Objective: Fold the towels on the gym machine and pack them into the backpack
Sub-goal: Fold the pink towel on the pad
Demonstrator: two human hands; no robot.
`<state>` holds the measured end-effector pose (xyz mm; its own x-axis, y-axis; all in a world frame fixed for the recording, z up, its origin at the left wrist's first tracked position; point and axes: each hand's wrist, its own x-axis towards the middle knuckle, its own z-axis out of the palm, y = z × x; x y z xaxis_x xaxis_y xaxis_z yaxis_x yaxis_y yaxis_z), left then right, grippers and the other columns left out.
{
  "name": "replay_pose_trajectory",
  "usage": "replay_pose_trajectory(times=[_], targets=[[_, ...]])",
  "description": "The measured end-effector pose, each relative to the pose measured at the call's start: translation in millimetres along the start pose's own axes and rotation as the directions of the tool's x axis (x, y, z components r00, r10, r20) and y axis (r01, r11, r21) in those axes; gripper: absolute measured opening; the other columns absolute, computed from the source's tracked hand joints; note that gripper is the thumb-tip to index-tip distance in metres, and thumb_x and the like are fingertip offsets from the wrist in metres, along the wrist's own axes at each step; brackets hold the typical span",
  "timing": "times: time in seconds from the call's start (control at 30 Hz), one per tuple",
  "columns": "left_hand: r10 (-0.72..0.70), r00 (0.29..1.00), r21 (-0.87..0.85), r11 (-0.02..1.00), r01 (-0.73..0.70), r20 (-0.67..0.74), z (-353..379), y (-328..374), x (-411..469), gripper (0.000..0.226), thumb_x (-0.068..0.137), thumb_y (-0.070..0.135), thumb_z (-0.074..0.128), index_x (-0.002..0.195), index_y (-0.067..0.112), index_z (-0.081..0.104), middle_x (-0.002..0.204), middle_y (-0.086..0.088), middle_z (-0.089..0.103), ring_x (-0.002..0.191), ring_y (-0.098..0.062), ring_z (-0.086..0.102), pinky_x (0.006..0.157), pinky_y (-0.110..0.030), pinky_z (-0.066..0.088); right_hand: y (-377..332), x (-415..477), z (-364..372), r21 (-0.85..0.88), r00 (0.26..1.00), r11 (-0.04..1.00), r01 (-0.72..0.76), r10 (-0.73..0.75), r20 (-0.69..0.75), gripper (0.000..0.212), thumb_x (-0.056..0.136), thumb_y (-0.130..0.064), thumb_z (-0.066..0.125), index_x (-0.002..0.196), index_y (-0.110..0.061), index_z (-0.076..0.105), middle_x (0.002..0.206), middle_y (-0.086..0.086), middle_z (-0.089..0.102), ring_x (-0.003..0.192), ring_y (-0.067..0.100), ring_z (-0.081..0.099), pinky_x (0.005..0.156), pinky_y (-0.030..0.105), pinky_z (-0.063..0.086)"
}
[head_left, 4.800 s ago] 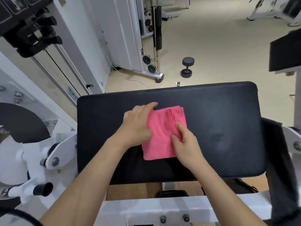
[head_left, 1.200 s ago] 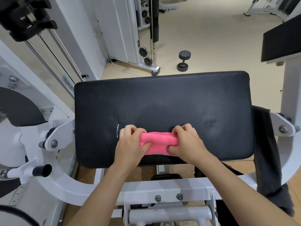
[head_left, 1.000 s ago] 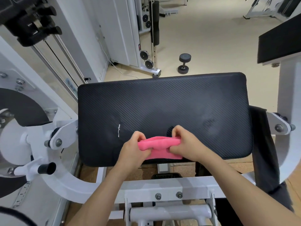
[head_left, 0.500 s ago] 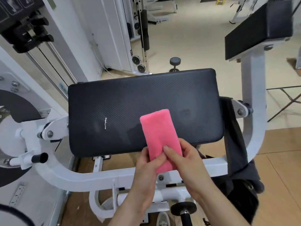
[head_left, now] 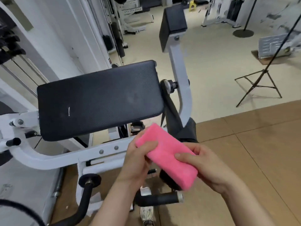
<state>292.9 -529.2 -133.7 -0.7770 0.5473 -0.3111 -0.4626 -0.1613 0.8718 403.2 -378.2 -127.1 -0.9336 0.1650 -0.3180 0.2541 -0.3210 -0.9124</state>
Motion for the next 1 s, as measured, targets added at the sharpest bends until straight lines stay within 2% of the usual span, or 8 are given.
replay_pose_trajectory(times=[0.13, 0.23, 0.4, 0.6, 0.7, 0.8, 0.9, 1.0], targets=[[-0.060, 0.994, -0.005, 0.998, 0.060, -0.090, 49.0, -40.6, -18.3, 0.025, 0.090, 0.002, 0.059, 0.115, 0.004, 0.061, 0.076, -0.003, 0.066, 0.064, -0.011, 0.063, 0.054, -0.024, 0.049, 23.0, -42.6, -36.6, 0.360, 0.976, 0.932, -0.049, 0.121, -0.179, 0.046, 0.074, -0.015, 0.076, 0.117, -0.007, 0.065, 0.101, 0.013, 0.073, 0.083, 0.023, 0.070, 0.068, 0.032, 0.058], [-0.112, 0.984, -0.015, 0.994, 0.111, -0.135, 71.3, -69.8, -21.9, 0.032, 0.090, 0.000, 0.061, 0.119, 0.013, 0.060, 0.102, -0.008, 0.072, 0.086, -0.018, 0.071, 0.069, -0.030, 0.058, 40.4, -62.8, -56.3, 0.368, 0.959, 0.923, -0.110, 0.196, -0.205, 0.054, 0.072, -0.008, 0.080, 0.119, -0.019, 0.057, 0.099, 0.013, 0.073, 0.079, 0.031, 0.071, 0.059, 0.032, 0.058], [-0.184, 0.962, 0.210, 0.951, 0.226, -0.201, 84.3, -119.7, -18.7, 0.036, 0.087, -0.001, 0.063, 0.111, 0.026, 0.063, 0.110, -0.008, 0.069, 0.100, -0.025, 0.067, 0.088, -0.043, 0.054, 51.0, -63.7, -94.4, -0.091, 0.920, 0.990, -0.111, 0.068, -0.386, 0.047, 0.081, 0.008, 0.068, 0.118, -0.018, 0.054, 0.097, 0.012, 0.066, 0.065, 0.014, 0.065, 0.054, 0.029, 0.053], [-0.248, 0.965, 0.592, 0.766, 0.249, -0.085, 82.8, -125.7, 24.9, 0.053, 0.076, 0.004, 0.051, 0.068, 0.053, 0.067, 0.091, -0.002, 0.069, 0.088, -0.020, 0.061, 0.085, -0.041, 0.052, 48.5, -12.7, -128.6, -0.422, 0.962, 0.905, -0.055, -0.066, -0.266, 0.048, 0.079, 0.013, 0.067, 0.100, -0.030, 0.061, 0.082, -0.004, 0.066, 0.061, 0.000, 0.059, 0.055, 0.019, 0.050], [-0.308, 0.927, 0.665, 0.650, 0.368, -0.212, 55.2, -140.0, 71.6, 0.030, 0.082, 0.006, 0.057, 0.093, 0.034, 0.063, 0.095, 0.000, 0.062, 0.091, -0.018, 0.058, 0.089, -0.041, 0.049, 54.3, 27.4, -138.6, -0.708, 0.963, 0.706, -0.001, -0.190, -0.191, 0.055, 0.075, 0.007, 0.071, 0.101, -0.040, 0.063, 0.091, -0.016, 0.069, 0.080, 0.003, 0.065, 0.068, 0.026, 0.054], [-0.298, 0.859, 0.758, 0.408, 0.509, -0.416, 15.7, -172.6, 112.2, 0.051, 0.078, 0.017, 0.059, 0.127, 0.016, 0.047, 0.116, -0.006, 0.056, 0.105, -0.025, 0.057, 0.086, -0.036, 0.050, 59.7, 65.1, -147.0, -0.828, 0.968, 0.560, 0.026, -0.222, -0.120, 0.050, 0.076, 0.004, 0.068, 0.112, -0.030, 0.067, 0.097, -0.009, 0.071, 0.086, 0.017, 0.066, 0.073, 0.037, 0.055], [-0.289, 0.796, 0.735, 0.308, 0.604, -0.532, -15.2, -202.0, 133.0, 0.067, 0.078, 0.021, 0.062, 0.137, 0.008, 0.034, 0.124, -0.014, 0.055, 0.112, -0.034, 0.057, 0.087, -0.033, 0.048, 66.8, 93.0, -153.8, -0.844, 0.981, 0.531, 0.078, -0.192, -0.030, 0.049, 0.076, 0.005, 0.068, 0.111, -0.029, 0.067, 0.096, -0.008, 0.070, 0.085, 0.014, 0.065, 0.068, 0.021, 0.050], [-0.319, 0.775, 0.755, 0.214, 0.620, -0.546, -34.5, -225.4, 140.8, 0.040, 0.091, 0.028, 0.054, 0.125, 0.009, 0.051, 0.122, -0.016, 0.062, 0.108, -0.035, 0.060, 0.083, -0.033, 0.048, 74.6, 112.6, -163.7, -0.869, 0.984, 0.473, 0.147, -0.162, 0.079, 0.050, 0.075, 0.004, 0.070, 0.108, -0.033, 0.066, 0.091, -0.010, 0.067, 0.077, 0.009, 0.061, 0.063, 0.016, 0.043]])
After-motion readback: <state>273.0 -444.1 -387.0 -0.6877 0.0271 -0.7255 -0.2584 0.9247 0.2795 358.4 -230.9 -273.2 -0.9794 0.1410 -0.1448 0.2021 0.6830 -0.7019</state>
